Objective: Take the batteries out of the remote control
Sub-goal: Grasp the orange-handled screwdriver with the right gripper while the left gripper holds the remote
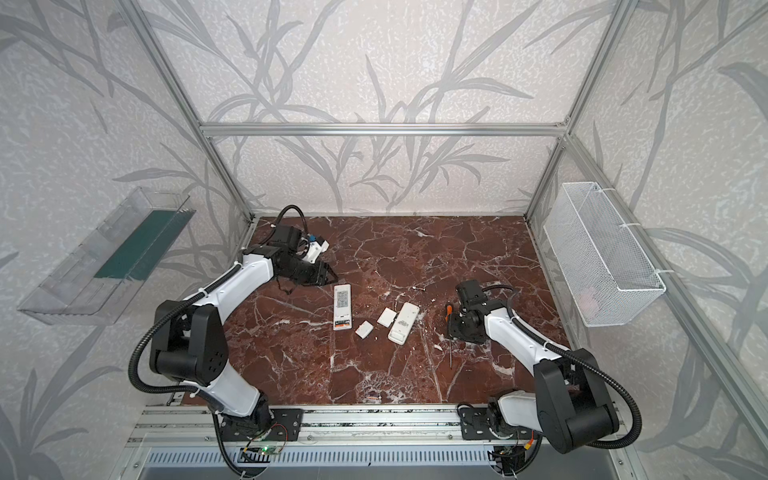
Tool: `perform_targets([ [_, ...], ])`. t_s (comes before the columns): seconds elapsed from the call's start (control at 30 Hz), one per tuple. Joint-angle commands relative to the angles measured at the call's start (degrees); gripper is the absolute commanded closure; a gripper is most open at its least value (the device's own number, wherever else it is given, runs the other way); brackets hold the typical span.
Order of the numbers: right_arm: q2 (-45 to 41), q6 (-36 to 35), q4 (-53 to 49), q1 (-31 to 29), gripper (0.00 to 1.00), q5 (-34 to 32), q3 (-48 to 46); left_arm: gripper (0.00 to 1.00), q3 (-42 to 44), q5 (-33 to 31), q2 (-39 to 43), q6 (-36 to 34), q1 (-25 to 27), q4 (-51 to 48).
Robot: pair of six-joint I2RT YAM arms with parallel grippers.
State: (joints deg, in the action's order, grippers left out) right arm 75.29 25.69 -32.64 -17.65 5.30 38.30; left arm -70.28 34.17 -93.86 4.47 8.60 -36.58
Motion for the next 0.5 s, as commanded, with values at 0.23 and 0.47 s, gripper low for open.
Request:
perform_targets([
  [0.23,6.6,0.9,3.4,-3.2,0.60,-2.2,1.9,0.52,9.0,-4.2,9.7,4.2,1.6,11.9],
  [0.47,9.2,0.5,5.4,-5.2,0.74,-3.4,2.5,0.46,19.1,-6.5,19.4,7.5,1.7,24.9],
])
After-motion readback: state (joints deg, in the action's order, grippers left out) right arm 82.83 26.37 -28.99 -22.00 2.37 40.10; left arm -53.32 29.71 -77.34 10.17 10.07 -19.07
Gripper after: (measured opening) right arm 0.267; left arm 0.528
